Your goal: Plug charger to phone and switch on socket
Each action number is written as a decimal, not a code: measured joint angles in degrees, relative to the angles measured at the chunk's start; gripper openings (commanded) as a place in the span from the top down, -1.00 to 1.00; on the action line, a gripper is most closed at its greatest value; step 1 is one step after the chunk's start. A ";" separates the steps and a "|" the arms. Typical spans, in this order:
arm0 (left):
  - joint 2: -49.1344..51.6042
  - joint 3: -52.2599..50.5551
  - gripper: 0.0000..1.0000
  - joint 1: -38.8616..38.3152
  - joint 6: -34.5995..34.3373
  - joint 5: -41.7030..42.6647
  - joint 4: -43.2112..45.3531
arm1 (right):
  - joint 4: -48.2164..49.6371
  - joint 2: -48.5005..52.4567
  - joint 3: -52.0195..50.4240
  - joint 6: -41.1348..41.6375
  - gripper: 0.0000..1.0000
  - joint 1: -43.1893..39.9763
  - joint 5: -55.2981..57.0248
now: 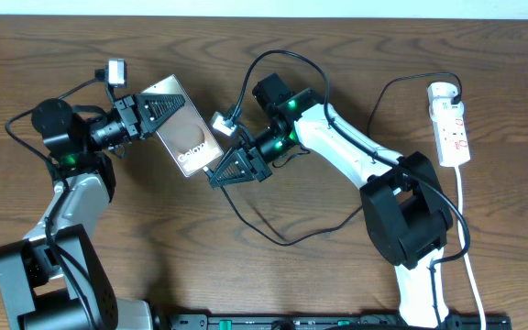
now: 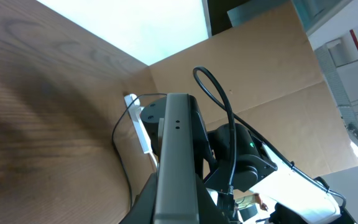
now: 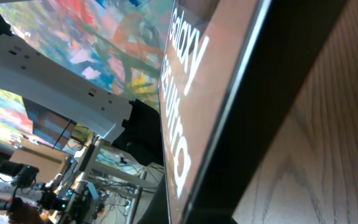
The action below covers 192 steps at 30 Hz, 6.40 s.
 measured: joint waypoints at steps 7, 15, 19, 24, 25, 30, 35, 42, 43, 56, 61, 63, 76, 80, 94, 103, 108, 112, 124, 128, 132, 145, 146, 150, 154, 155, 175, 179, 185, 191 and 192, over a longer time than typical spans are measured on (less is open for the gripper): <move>0.00 0.00 0.86 0.00 0.37 0.02 0.00 | 0.00 0.00 0.00 0.02 0.98 0.00 0.02; 0.02 0.00 0.85 0.00 0.81 0.28 0.02 | 0.04 -0.02 -0.04 0.02 0.98 0.00 0.13; 0.00 0.00 0.86 0.02 1.49 0.48 0.02 | 0.02 0.00 -0.04 0.20 0.98 -0.02 0.22; 0.02 0.00 0.85 0.02 1.73 0.59 0.02 | 0.02 0.00 -0.04 0.24 0.98 -0.02 0.31; 0.00 0.00 0.86 0.02 1.81 0.63 0.02 | 0.02 0.00 -0.04 0.24 0.98 -0.02 0.35; 0.00 0.00 0.85 0.02 1.90 0.68 0.02 | 0.02 -0.02 -0.07 0.24 0.98 -0.02 0.37; 0.02 0.00 0.86 0.02 2.34 0.90 0.02 | 0.00 0.00 -0.11 0.26 0.98 -0.02 0.42; 0.00 0.00 0.85 0.00 2.91 1.49 0.02 | 0.02 0.00 -0.13 0.39 0.98 -0.22 0.33; 0.00 0.00 0.86 0.02 2.91 1.51 0.02 | 0.02 0.00 -0.13 0.39 0.98 -0.22 0.33; 0.02 0.00 0.85 0.02 2.91 0.87 0.02 | 0.52 0.00 -0.13 0.42 0.98 -0.31 0.26; 0.00 0.00 0.85 0.02 2.89 -0.37 0.02 | 2.51 0.00 -0.17 1.05 0.97 -0.57 -0.09; 0.00 0.00 0.86 0.02 2.89 -1.62 0.04 | 5.05 0.00 -0.37 2.89 0.97 -0.83 -0.15; 0.00 -0.09 0.85 -1.40 5.81 -7.76 0.35 | 14.64 0.00 -1.11 13.62 0.98 -1.62 -0.26; 0.00 -0.09 0.85 -1.66 7.48 -7.15 0.50 | 15.19 0.00 -1.33 14.49 0.98 -1.62 -0.07; 0.00 -0.11 0.85 -1.57 9.35 -7.61 0.90 | 19.91 0.09 -1.97 19.41 -0.37 -1.64 -0.13; 0.00 -1.73 0.86 -3.48 9.35 -1.03 -0.07 | 21.44 0.09 -1.11 19.78 -0.98 -1.77 -2.25; 0.00 -1.73 0.86 -2.89 9.35 -0.76 -0.09 | 21.35 0.09 -1.09 19.82 -0.99 -1.77 -1.18; 0.00 -1.73 0.86 0.07 9.46 -2.01 -5.01 | 21.27 0.09 -1.11 21.11 -0.99 -2.19 1.05; -0.11 -1.84 0.85 8.61 29.09 -23.54 -53.75 | 16.81 0.09 -1.09 29.99 -0.99 -8.35 18.53; -0.15 -1.90 0.86 7.56 35.17 -33.57 -63.47 | 13.55 0.09 -1.09 31.15 -0.99 -8.92 26.40; -0.15 -1.95 0.86 5.53 37.94 -43.28 -71.36 | 12.04 0.09 -1.09 31.67 -0.99 -8.92 31.71; -0.17 -4.76 0.84 0.98 38.77 -52.33 -73.13 | 10.40 0.09 -1.09 31.89 -0.99 -8.92 37.53; -0.20 -4.83 0.81 0.98 38.75 -52.33 -73.13 | 10.40 0.09 -1.09 31.89 -0.99 -8.92 37.66; -0.20 -5.22 0.40 0.98 39.04 -53.13 -73.59 | 10.40 0.09 -1.09 31.89 -0.99 -8.92 37.70; -0.90 -5.31 0.24 0.92 39.36 -52.92 -73.96 | 10.38 0.09 -1.09 31.89 -0.98 -8.92 37.70; -0.92 -5.31 0.20 0.92 39.34 -52.87 -74.07 | 10.38 0.09 -1.09 31.91 -0.99 -8.92 37.73; -2.62 -3.50 -0.73 0.87 44.13 -50.75 -78.64 | 9.31 -0.04 -1.09 32.48 -0.99 -10.08 42.73; -10.21 -1.36 -0.90 0.87 45.38 -51.01 -79.97 | 6.14 -4.44 -1.09 32.68 -0.98 -13.86 50.62; -22.97 0.20 -0.91 0.87 47.54 -50.36 -79.87 | 3.82 -19.02 -0.98 35.39 -0.99 -20.57 63.25; -25.70 0.24 -0.93 0.87 49.40 -49.29 -79.93 | 3.82 -28.65 -0.44 36.00 -0.99 -31.19 69.22; -25.57 0.35 -0.93 0.87 49.46 -49.29 -80.02 | 3.80 -29.40 -0.33 36.02 -0.99 -33.88 69.33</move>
